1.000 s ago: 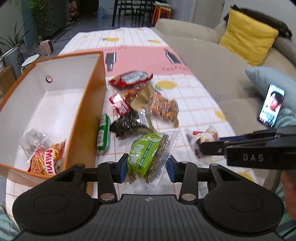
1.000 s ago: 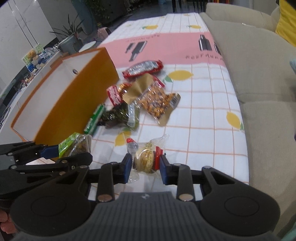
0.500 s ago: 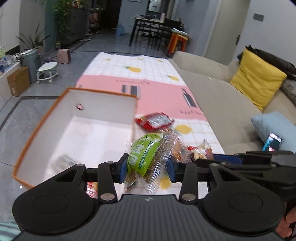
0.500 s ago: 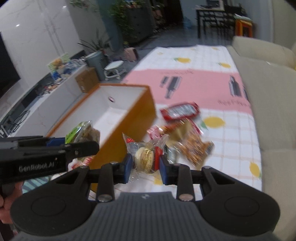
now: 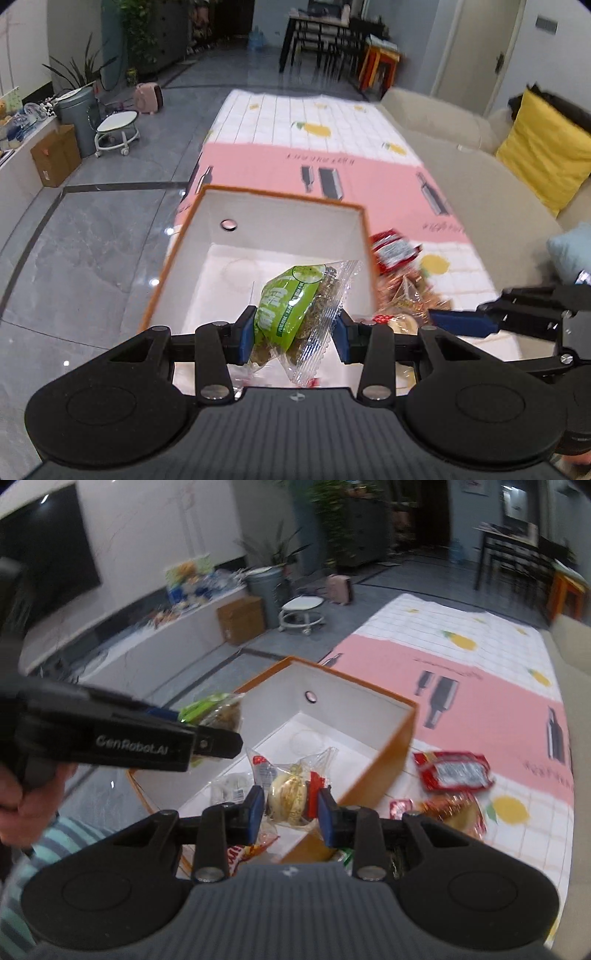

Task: Organize snacks
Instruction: 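Carry the green bag and bun over the box and release both inside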

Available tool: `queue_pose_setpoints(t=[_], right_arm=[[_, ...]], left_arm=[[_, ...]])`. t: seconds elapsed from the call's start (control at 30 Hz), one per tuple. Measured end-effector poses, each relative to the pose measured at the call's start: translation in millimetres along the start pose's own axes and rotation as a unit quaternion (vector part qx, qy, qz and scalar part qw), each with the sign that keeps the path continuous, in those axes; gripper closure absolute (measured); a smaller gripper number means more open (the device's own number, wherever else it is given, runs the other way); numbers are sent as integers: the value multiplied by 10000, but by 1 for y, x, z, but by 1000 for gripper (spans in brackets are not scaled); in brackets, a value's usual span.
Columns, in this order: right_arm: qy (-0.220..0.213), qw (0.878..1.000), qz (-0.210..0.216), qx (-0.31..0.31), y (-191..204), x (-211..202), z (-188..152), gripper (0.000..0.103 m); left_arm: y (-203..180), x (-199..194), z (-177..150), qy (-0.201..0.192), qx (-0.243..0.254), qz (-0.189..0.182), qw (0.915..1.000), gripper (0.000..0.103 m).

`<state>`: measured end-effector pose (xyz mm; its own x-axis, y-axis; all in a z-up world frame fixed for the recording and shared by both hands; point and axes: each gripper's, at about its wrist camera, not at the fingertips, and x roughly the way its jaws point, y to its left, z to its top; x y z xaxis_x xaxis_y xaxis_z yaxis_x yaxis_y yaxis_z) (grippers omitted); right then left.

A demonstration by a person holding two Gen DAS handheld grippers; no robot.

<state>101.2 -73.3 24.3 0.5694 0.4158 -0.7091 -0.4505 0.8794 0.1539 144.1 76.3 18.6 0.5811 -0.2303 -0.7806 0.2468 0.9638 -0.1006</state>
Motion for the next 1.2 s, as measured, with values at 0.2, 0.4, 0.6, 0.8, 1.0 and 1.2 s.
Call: queue_pose_setpoints(t=[0.2,0.4,0.6,0.8,1.0,1.2], right_arm=[[404,9953,-26,-881,19,36,13,75],[755,9847,-87,-1566,26,72,15,75],[1070,9715,-107,-2110,26,97,11,75],[1328,9620,-153,-2379,21,118,7,74],[1429,9588,-151,-2451,18,126,1,73],[1438,9580,-103,-2479,19,124,0,72]], left_arm=[[3,32,3,506,813,266,9950,56],[7,61,2,1022,1156,269,9877,56],[11,85,-4,1426,1324,354,9802,56],[16,99,-6,1688,1346,376,9757,56],[17,111,-9,1872,1327,509,9720,55],[20,114,-9,1869,1272,594,9723,53]])
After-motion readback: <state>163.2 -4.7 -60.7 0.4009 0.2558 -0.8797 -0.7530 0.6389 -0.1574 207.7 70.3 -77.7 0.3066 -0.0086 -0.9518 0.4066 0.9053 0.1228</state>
